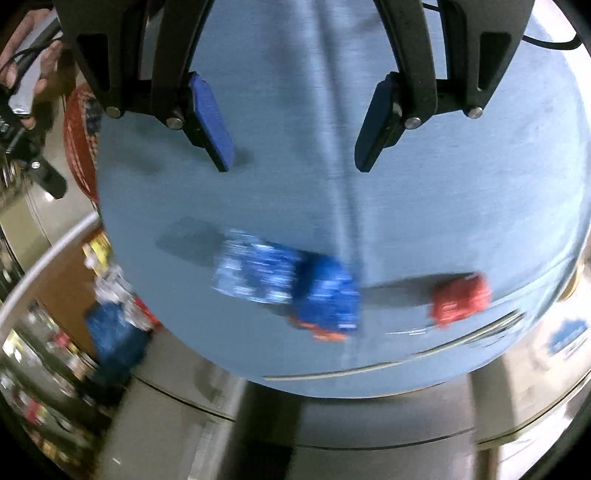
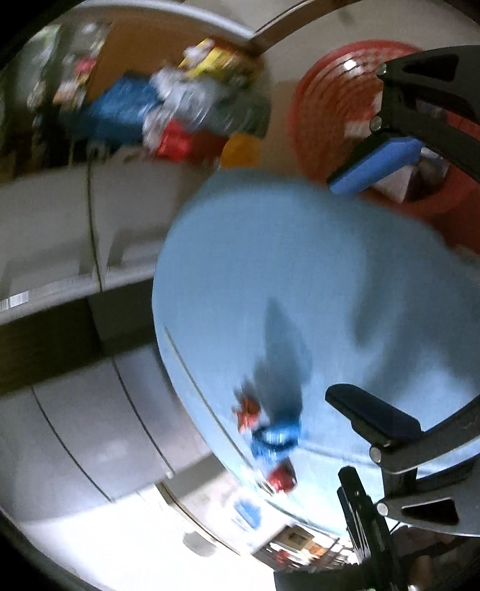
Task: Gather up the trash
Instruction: 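Move both tools back toward the remaining trash on the table, then grasp the blue plastic bag with the right tool while the left tool grasps the clear plastic tray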
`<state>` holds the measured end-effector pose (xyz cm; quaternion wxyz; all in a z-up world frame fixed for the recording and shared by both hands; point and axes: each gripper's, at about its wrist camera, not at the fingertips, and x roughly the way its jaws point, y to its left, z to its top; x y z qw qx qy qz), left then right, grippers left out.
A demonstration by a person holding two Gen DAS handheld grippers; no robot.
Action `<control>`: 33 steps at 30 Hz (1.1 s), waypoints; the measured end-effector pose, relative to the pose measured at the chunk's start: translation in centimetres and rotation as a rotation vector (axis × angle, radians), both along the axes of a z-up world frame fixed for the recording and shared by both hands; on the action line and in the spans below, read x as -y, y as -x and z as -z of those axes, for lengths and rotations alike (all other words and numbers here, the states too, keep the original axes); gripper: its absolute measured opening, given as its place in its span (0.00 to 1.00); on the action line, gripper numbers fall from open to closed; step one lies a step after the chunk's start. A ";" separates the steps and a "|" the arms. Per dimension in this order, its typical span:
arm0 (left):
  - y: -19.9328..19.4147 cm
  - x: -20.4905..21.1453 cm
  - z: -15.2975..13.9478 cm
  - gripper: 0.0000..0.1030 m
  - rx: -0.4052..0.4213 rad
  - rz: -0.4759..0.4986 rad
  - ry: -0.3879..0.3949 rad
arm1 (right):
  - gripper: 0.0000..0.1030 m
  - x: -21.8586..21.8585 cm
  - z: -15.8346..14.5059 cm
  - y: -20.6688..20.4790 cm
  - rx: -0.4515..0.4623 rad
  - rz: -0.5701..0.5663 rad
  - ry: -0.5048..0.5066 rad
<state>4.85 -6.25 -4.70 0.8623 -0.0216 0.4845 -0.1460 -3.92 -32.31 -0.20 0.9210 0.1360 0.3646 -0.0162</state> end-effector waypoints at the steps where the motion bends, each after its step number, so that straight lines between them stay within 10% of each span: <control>1: -0.2 -1.2 0.0 0.67 0.003 -0.026 -0.001 | 1.00 -0.9 -0.4 -0.6 0.008 -0.026 0.003; 12: -0.7 -8.5 1.3 0.67 0.003 -0.179 -0.009 | 1.00 -13.2 -3.2 -9.8 0.055 -0.373 0.073; 22: -1.3 -11.1 1.7 0.67 -0.010 -0.224 -0.004 | 0.97 -20.5 2.5 -19.6 -0.109 -0.505 0.197; 24: -1.7 -11.4 1.6 0.67 -0.011 -0.229 -0.002 | 0.92 -21.1 4.5 -20.9 -0.150 -0.500 0.205; 26: -2.4 -11.4 1.4 0.67 -0.006 -0.230 -0.005 | 0.55 -21.1 6.2 -21.8 -0.183 -0.473 0.201; 33: -5.3 -10.1 -0.2 0.67 0.033 -0.213 0.005 | 0.53 -17.0 6.6 -20.4 -0.145 -0.397 0.101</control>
